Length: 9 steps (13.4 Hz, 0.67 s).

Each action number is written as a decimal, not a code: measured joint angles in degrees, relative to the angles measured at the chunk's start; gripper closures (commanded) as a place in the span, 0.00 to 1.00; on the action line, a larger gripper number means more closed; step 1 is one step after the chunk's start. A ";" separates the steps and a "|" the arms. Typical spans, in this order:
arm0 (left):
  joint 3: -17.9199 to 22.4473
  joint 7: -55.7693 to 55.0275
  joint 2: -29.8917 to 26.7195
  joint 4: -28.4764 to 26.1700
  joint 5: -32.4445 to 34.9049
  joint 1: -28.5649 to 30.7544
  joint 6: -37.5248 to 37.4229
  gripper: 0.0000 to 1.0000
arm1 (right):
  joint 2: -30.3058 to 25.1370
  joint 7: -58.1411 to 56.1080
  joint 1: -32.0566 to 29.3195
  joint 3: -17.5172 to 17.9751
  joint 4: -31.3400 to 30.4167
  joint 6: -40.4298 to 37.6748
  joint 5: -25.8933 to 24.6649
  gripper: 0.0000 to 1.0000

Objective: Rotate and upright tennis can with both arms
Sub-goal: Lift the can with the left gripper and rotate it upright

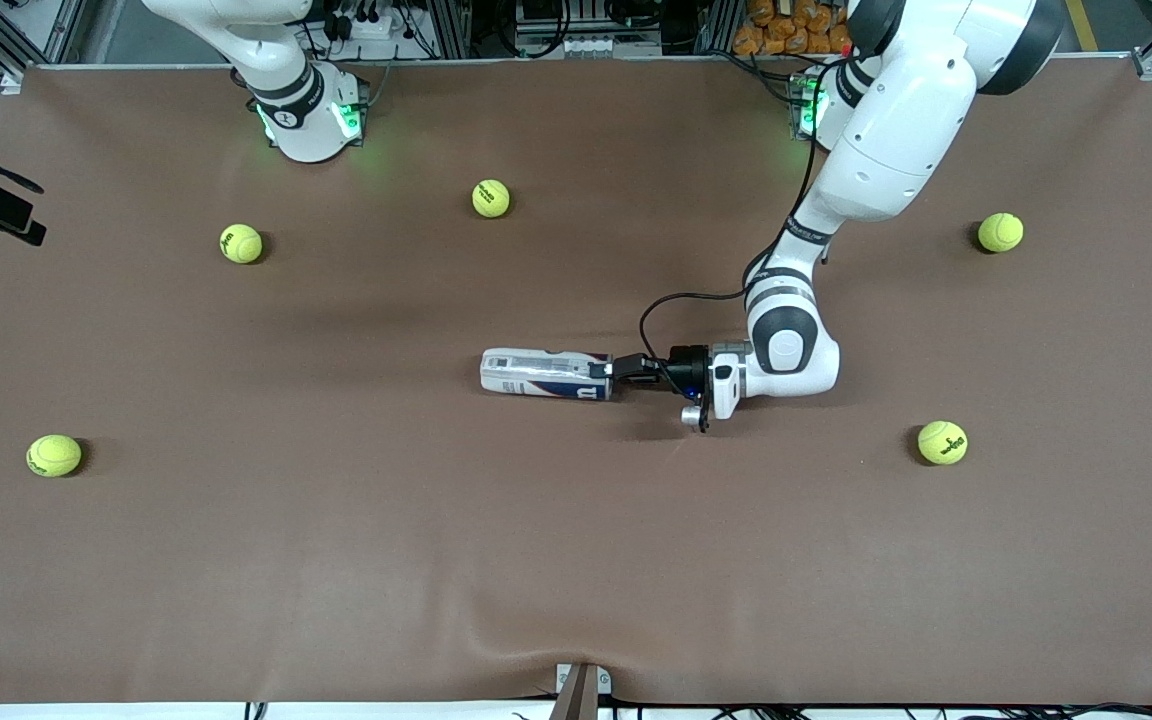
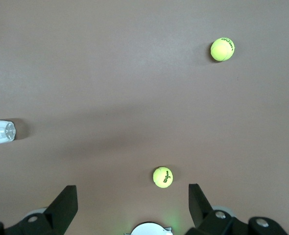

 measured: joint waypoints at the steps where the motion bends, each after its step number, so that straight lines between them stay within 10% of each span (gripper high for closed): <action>1: -0.06 -0.92 -0.60 0.36 0.00 -0.10 0.04 1.00 | 0.00 0.00 0.00 0.00 0.00 0.00 0.00 0.00; 9: 0.00 -21.51 -8.43 4.16 12.56 -2.77 5.96 1.00 | 0.00 0.00 0.00 0.00 0.00 0.00 0.00 0.00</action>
